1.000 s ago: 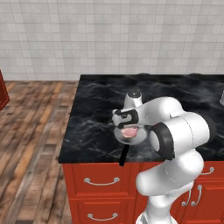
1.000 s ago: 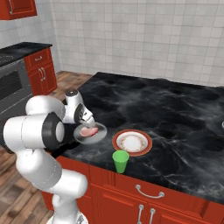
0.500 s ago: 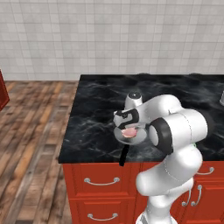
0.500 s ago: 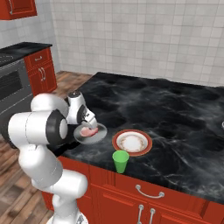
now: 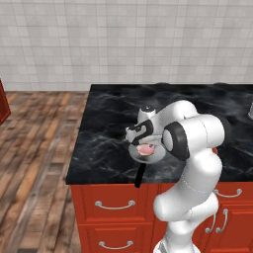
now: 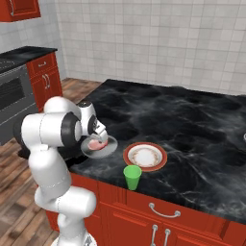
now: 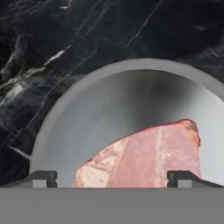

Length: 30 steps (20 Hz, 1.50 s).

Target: Pick up the pan with the steak in it and place it on the dining table. Then place the steak on the plate.

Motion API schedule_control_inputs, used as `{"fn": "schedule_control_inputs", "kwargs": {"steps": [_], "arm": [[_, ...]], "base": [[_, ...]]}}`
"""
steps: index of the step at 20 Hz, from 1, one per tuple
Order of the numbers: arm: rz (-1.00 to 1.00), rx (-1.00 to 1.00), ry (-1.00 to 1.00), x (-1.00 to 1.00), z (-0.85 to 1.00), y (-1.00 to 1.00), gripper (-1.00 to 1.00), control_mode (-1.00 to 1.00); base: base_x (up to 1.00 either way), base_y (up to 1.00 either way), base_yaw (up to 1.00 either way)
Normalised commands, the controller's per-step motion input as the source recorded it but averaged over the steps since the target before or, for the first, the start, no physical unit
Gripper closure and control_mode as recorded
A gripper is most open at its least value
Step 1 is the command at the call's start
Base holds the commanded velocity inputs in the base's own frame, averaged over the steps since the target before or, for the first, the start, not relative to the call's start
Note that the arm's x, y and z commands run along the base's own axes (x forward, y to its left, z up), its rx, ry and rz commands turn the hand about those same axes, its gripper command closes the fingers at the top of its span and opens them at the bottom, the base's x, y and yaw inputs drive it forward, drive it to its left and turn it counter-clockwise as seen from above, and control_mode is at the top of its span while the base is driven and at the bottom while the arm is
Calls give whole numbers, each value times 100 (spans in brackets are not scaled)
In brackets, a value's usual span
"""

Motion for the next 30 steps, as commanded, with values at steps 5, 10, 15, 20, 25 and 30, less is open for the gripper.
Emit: {"fn": "schedule_control_inputs", "kwargs": {"steps": [5,10,15,20,25,30], "arm": [[0,-3,5,10,-31,-1,-100,-100],[0,-1,4,0,-33,-5,-100,-100],[0,0,4,0,-23,0,-100,-100],[0,-1,10,-3,-42,-3,-100,-100],[1,-2,7,-18,-43,0,-100,-100],[3,-6,5,-37,-50,0,-100,-100]], "base": [[0,0,0],[0,0,0],[0,0,0],[0,0,0],[0,0,0],[0,0,0]]}}
